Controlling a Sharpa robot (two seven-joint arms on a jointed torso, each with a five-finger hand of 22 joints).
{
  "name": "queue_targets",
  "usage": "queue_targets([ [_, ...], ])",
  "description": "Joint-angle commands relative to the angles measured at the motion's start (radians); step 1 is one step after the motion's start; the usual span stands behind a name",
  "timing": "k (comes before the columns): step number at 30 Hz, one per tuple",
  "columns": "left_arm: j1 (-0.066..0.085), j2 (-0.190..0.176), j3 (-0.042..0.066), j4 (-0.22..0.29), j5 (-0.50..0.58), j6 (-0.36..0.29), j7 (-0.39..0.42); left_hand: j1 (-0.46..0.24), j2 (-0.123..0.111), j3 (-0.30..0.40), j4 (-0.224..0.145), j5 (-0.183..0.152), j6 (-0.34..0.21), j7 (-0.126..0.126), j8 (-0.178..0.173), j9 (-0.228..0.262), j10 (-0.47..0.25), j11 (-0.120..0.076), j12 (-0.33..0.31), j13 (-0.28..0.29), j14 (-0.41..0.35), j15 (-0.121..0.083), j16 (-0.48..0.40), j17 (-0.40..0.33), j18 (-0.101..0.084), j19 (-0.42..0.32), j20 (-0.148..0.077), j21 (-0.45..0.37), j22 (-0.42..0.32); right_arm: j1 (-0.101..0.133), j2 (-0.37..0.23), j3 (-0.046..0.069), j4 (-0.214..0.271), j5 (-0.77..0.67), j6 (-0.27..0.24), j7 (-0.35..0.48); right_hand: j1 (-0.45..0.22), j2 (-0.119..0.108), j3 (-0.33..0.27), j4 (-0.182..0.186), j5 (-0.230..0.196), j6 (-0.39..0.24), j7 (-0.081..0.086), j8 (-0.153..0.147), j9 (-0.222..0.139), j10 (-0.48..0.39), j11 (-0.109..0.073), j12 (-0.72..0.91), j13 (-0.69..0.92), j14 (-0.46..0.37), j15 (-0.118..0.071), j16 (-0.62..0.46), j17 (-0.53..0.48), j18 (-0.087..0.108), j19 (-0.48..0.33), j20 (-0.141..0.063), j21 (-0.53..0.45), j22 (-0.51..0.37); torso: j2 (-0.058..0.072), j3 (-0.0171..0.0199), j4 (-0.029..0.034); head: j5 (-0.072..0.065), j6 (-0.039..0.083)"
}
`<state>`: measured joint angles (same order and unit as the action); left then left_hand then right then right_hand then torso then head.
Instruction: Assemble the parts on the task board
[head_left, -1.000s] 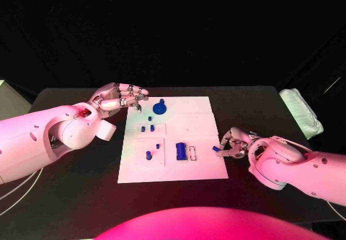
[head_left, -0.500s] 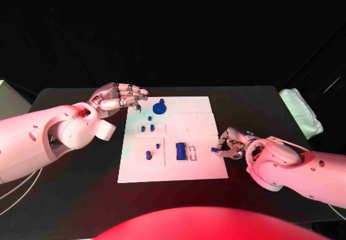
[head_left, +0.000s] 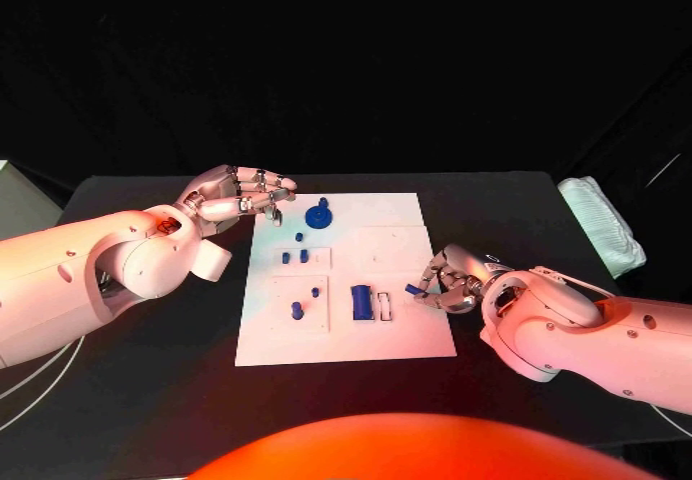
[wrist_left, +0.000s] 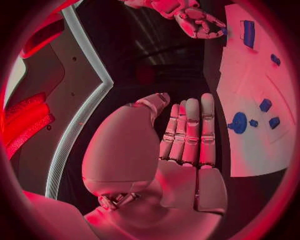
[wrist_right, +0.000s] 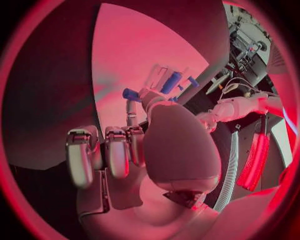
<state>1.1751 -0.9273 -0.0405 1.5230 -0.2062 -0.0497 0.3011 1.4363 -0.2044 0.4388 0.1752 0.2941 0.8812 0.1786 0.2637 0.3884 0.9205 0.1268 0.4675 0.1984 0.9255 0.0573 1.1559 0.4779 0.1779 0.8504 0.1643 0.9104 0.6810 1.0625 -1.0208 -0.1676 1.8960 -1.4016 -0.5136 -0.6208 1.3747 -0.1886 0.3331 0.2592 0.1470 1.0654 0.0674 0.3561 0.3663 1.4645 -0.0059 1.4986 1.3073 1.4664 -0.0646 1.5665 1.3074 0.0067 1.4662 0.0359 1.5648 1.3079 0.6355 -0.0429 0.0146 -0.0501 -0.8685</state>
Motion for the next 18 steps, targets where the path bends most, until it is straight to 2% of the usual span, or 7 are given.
queue_targets([
  [1, 0.0, 0.002, 0.001, 0.003, 0.003, 0.013, 0.006, 0.007, -0.003, -0.003, 0.002, -0.001, 0.0, 0.003, 0.002, -0.002, -0.007, 0.001, -0.003, -0.001, -0.002, 0.007, -0.004, 0.001, 0.005, 0.008, -0.001, -0.007, -0.001, 0.002, 0.012, 0.0, 0.003, 0.191, -0.087, 0.033, -0.012, 0.003, 0.015, -0.001, -0.002, 0.013, -0.005, 0.005, 0.001, 0.081, -0.007, 0.019, 0.23, 0.104, -0.011, 0.004, 0.263, -0.007, 0.105, -0.006, 0.006, 0.263, 0.001, -0.0001, -0.0008, -0.003, 0.0],
  [4, 0.001, 0.002, 0.001, 0.004, 0.003, 0.013, 0.005, 0.008, -0.002, -0.004, 0.004, -0.001, 0.001, 0.002, 0.003, -0.002, -0.008, 0.001, -0.002, -0.001, -0.003, 0.007, -0.004, 0.002, 0.005, 0.008, -0.001, -0.008, -0.002, 0.002, 0.035, -0.001, -0.008, 0.299, -0.104, 0.044, -0.025, -0.001, 0.021, 0.0, -0.003, 0.012, -0.005, 0.006, 0.002, 0.081, -0.007, 0.018, 0.23, 0.104, -0.012, 0.004, 0.263, -0.007, 0.105, -0.007, 0.006, 0.263, 0.0, -0.001, -0.0014, -0.003, 0.0],
  [8, 0.001, 0.003, 0.001, 0.005, 0.003, 0.013, 0.004, 0.008, -0.002, -0.004, 0.004, -0.001, 0.001, 0.002, 0.003, -0.002, -0.008, 0.001, -0.002, -0.001, -0.003, 0.007, -0.004, 0.002, 0.005, 0.008, -0.001, -0.008, -0.002, -0.003, 0.06, -0.001, -0.02, 0.369, -0.113, 0.049, -0.044, -0.004, 0.024, 0.004, -0.004, 0.012, -0.004, 0.007, 0.003, 0.082, -0.007, 0.019, 0.23, 0.104, -0.012, 0.004, 0.263, -0.007, 0.105, -0.008, 0.006, 0.263, 0.001, 0.0008, -0.0003, -0.004, 0.0],
  [12, 0.001, 0.003, 0.001, 0.005, 0.003, 0.014, 0.003, 0.008, -0.002, -0.004, 0.004, -0.001, 0.001, 0.002, 0.003, -0.002, -0.008, 0.001, -0.002, -0.001, -0.003, 0.007, -0.004, 0.002, 0.005, 0.008, -0.001, -0.008, -0.002, -0.008, 0.083, -0.001, -0.031, 0.403, -0.113, 0.047, -0.075, -0.014, 0.02, 0.01, -0.007, 0.011, -0.003, 0.009, 0.006, 0.081, -0.005, 0.018, 0.23, 0.104, -0.011, 0.004, 0.263, -0.007, 0.105, -0.008, 0.006, 0.263, 0.0, 0.001, 0.0005, -0.005, -0.002],
  [18, 0.001, 0.004, 0.001, 0.005, 0.003, 0.016, 0.001, 0.008, -0.002, -0.004, 0.004, -0.001, 0.001, 0.002, 0.003, -0.002, -0.008, 0.001, -0.002, -0.001, -0.003, 0.007, -0.004, 0.002, 0.005, 0.008, -0.001, -0.008, -0.002, -0.014, 0.115, -0.001, -0.054, 0.421, -0.109, 0.041, -0.103, -0.015, 0.014, 0.016, -0.007, 0.01, -0.002, 0.012, 0.008, 0.082, -0.004, 0.018, 0.231, 0.104, -0.01, 0.004, 0.263, -0.007, 0.105, -0.007, 0.006, 0.263, 0.0, 0.001, 0.0007, -0.006, -0.003],
])
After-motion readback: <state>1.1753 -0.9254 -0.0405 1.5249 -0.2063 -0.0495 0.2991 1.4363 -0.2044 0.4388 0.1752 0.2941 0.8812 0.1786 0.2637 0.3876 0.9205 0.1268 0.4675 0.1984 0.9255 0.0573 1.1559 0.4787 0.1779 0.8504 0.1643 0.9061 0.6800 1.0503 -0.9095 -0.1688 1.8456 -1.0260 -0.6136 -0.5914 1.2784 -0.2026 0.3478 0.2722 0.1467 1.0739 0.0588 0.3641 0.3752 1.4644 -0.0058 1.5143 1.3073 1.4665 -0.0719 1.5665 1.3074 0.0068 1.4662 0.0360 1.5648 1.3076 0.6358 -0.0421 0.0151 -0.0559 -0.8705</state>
